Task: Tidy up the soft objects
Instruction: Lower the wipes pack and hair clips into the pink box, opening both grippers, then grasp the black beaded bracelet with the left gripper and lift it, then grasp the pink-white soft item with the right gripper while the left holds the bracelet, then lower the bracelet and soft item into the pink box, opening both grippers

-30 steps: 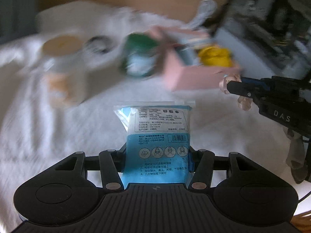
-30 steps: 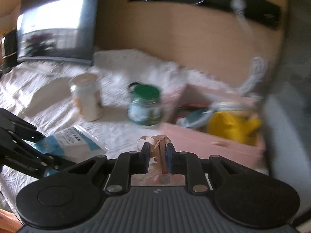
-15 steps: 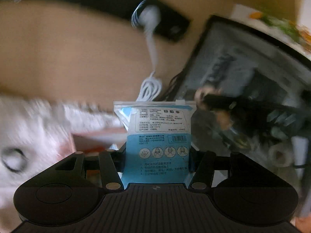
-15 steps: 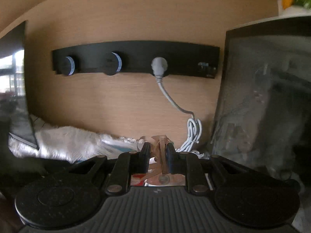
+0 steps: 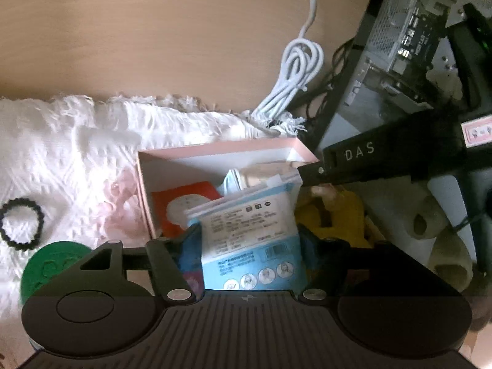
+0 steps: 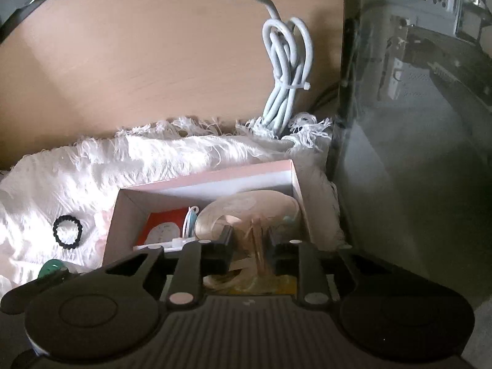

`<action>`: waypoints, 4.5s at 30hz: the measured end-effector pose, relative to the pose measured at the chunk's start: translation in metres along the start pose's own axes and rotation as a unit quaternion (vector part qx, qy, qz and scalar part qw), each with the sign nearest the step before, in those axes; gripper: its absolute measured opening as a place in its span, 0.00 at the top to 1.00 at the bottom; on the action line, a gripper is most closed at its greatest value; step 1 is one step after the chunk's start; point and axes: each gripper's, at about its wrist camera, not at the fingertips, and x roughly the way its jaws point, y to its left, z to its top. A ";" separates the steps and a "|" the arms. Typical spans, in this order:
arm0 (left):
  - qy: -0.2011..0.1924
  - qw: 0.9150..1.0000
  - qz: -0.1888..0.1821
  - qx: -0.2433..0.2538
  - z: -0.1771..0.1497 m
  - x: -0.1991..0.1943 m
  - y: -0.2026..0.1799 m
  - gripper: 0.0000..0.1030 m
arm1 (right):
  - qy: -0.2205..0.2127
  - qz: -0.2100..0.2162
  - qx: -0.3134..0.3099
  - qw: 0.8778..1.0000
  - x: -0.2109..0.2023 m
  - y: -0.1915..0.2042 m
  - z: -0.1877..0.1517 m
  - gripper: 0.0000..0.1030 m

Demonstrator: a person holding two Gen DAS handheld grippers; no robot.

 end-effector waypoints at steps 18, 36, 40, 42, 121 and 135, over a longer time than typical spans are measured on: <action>0.001 0.999 -0.004 0.048 0.098 -0.118 0.084 0.32 | -0.137 0.068 -0.080 0.985 -0.141 0.026 -0.045 0.42; 0.271 0.950 0.153 -0.029 0.075 0.026 0.188 0.33 | -0.029 0.052 -0.108 0.992 -0.087 0.057 -0.147 0.42; 0.270 0.945 0.161 -0.087 0.070 0.029 0.199 0.33 | -0.033 0.059 -0.094 0.993 -0.090 0.054 -0.153 0.42; 0.273 0.940 0.164 -0.119 0.065 0.033 0.206 0.35 | -0.034 0.060 -0.087 0.994 -0.089 0.054 -0.155 0.42; -0.152 0.978 -0.021 -0.141 0.023 -0.292 0.139 0.90 | -0.068 0.063 -0.225 0.970 -0.211 0.223 0.054 0.96; -0.064 0.979 -0.097 -0.167 0.022 -0.183 0.054 0.90 | -0.066 0.060 -0.101 0.991 -0.164 0.074 0.031 0.96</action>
